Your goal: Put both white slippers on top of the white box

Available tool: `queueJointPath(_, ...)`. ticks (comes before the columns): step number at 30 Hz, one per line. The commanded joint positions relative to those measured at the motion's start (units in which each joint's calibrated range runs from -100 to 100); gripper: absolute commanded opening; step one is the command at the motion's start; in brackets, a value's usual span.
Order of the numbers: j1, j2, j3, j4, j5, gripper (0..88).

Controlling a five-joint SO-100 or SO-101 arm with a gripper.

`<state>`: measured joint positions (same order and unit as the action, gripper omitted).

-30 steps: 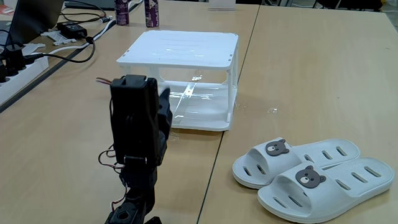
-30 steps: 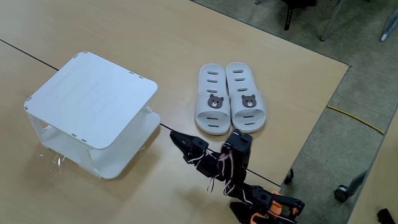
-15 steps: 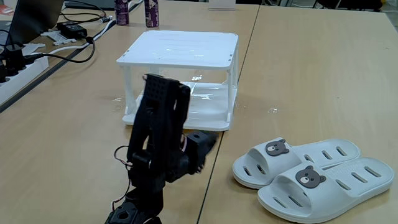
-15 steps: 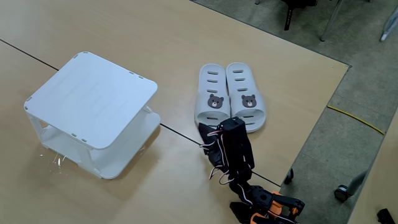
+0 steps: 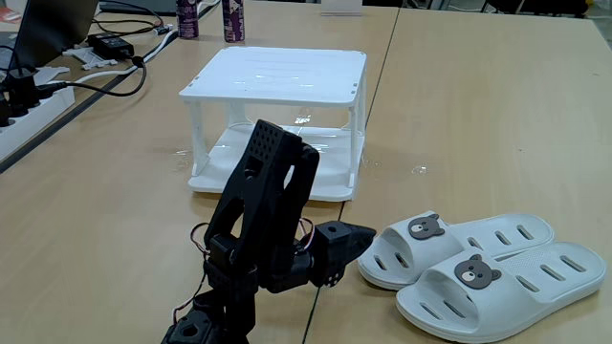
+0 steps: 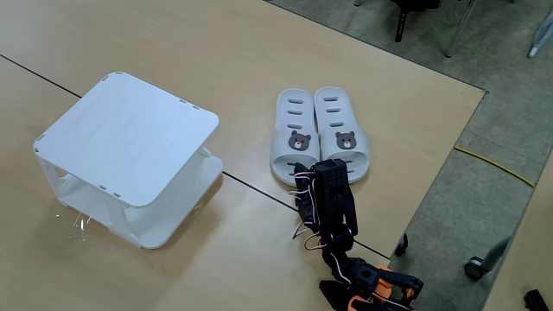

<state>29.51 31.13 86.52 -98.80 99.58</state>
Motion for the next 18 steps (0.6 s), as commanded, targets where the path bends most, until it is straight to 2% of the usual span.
queueJointPath(1, 0.34, -0.13, -3.66, 0.01, 0.42, 11.3)
queueJointPath(18, 2.15, 7.61, -23.24, 2.42, 0.42, 16.6)
